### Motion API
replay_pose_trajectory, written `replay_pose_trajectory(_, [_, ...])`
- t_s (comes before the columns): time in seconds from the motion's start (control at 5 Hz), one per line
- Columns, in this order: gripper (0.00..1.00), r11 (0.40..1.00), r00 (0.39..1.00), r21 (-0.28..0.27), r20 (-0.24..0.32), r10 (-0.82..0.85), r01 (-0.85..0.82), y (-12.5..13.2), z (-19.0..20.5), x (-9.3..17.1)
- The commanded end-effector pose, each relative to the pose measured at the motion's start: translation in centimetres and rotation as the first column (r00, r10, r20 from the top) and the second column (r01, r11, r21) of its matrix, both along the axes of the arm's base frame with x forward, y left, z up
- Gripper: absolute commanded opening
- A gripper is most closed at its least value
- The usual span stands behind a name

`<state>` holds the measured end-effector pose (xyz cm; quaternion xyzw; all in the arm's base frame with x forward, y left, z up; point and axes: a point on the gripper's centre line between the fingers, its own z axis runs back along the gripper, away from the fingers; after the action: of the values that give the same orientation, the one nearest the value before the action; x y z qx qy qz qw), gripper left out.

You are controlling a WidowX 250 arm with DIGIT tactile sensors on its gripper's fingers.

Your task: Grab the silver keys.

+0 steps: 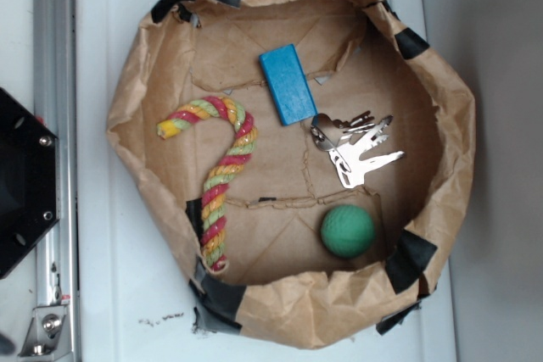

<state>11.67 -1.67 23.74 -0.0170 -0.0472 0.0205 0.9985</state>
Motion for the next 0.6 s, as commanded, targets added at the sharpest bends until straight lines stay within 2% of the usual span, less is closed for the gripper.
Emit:
replay_pose_trajectory(0.0, [1.0,1.0,1.0,0.0,0.0,0.0,0.0,0.0,0.0,0.0])
replay_pose_trajectory(0.2, [1.0,0.99,0.991,0.069,0.055,-0.123,0.119,-0.7,-1.8,5.0])
replay_pose_trajectory(0.4, [1.0,0.958,0.956,0.029,0.073,-0.286,0.284,-0.7,-2.7,8.8])
